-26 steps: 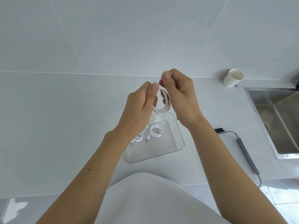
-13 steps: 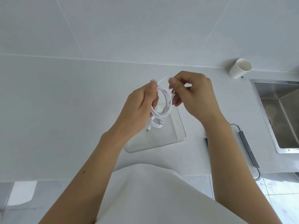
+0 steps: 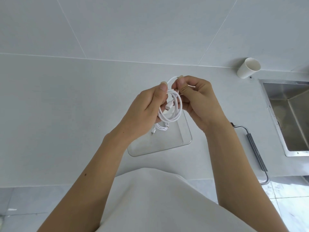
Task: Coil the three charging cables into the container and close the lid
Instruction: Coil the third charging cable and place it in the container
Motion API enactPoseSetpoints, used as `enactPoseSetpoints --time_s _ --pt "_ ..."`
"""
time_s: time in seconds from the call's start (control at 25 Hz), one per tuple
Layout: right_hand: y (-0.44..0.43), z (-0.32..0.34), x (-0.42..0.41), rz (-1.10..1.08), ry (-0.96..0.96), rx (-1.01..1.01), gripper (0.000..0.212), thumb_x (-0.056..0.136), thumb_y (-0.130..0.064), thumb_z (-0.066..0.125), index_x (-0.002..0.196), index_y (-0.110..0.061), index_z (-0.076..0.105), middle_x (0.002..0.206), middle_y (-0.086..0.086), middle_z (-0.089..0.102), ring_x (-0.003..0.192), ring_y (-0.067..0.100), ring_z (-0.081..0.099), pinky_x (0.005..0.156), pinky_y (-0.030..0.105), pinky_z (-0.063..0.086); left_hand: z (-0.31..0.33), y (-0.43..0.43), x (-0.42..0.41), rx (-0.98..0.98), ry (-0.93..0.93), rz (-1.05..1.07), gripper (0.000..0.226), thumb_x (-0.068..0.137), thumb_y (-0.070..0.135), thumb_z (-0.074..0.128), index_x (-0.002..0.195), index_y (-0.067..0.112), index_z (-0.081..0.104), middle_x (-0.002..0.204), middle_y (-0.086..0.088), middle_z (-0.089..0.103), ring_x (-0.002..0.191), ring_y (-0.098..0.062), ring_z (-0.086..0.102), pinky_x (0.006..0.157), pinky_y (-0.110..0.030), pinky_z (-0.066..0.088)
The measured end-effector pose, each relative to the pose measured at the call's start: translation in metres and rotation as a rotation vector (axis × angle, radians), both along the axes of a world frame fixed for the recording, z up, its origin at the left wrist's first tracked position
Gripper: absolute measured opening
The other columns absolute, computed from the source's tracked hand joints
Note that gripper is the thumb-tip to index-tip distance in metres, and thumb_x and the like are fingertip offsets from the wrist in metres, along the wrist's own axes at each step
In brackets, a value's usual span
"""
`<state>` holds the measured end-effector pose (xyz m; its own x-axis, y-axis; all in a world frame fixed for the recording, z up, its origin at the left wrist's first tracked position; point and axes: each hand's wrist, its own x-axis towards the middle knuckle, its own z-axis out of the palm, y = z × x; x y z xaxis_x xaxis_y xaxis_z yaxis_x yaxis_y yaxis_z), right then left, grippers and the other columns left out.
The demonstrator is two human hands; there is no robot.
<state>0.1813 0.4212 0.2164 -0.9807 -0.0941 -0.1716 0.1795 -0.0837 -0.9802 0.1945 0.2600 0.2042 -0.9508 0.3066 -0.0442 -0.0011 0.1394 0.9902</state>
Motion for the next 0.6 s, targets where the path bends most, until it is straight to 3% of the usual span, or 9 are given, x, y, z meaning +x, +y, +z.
enactPoseSetpoints --time_s 0.16,0.24,0.32,0.44,0.52,0.6 --pt "-0.012 0.001 0.005 0.113 -0.056 -0.04 0.037 0.108 -0.025 0.04 0.093 -0.004 0.066 0.064 -0.001 0.068 0.056 0.014 0.065 0.057 0.024 0.054 -0.002 0.003 -0.001 -0.14 0.153 0.149 0.045 0.107 0.034 0.029 0.077 0.008 0.05 0.056 0.008 0.047 0.054 -0.021 0.046 0.051 -0.037 0.048" --pt "-0.017 0.002 0.007 0.147 -0.095 -0.086 0.042 0.109 -0.033 0.034 0.099 -0.008 0.066 0.063 0.0 0.063 0.059 0.016 0.063 0.064 0.026 0.055 -0.003 0.001 -0.003 -0.194 0.188 0.205 0.046 0.108 0.032 0.029 0.086 0.001 0.057 0.062 -0.006 0.056 0.059 -0.028 0.053 0.056 -0.043 0.051" --pt "-0.017 0.005 0.007 0.224 -0.102 -0.059 0.036 0.106 -0.036 0.042 0.105 -0.009 0.065 0.066 0.001 0.063 0.065 0.016 0.064 0.072 0.029 0.055 -0.005 -0.002 -0.005 -0.201 0.185 0.233 0.045 0.108 0.033 0.029 0.085 0.007 0.058 0.067 -0.018 0.056 0.064 -0.033 0.055 0.06 -0.05 0.052" --pt "-0.012 0.006 0.007 0.314 -0.083 0.038 0.034 0.095 -0.01 0.066 0.126 -0.003 0.054 0.075 -0.005 0.071 0.072 0.015 0.071 0.07 0.023 0.053 -0.008 -0.007 -0.005 -0.194 0.161 0.241 0.043 0.107 0.035 0.03 0.08 0.01 0.054 0.065 -0.014 0.051 0.064 -0.033 0.053 0.06 -0.054 0.051" --pt "-0.009 0.007 0.006 0.296 -0.038 0.154 0.035 0.092 0.001 0.065 0.126 -0.003 0.056 0.085 0.002 0.073 0.076 0.018 0.071 0.064 0.023 0.055 -0.011 -0.009 -0.006 -0.215 0.16 0.263 0.046 0.107 0.035 0.031 0.08 0.003 0.05 0.066 -0.018 0.05 0.065 -0.037 0.052 0.06 -0.055 0.051" --pt "-0.004 0.009 0.004 0.262 -0.025 0.26 0.032 0.094 0.003 0.063 0.125 -0.004 0.059 0.093 0.012 0.076 0.077 0.021 0.071 0.067 0.03 0.059 -0.013 -0.012 -0.007 -0.213 0.148 0.272 0.047 0.107 0.035 0.032 0.08 0.0 0.048 0.069 -0.019 0.053 0.068 -0.038 0.053 0.06 -0.055 0.052"
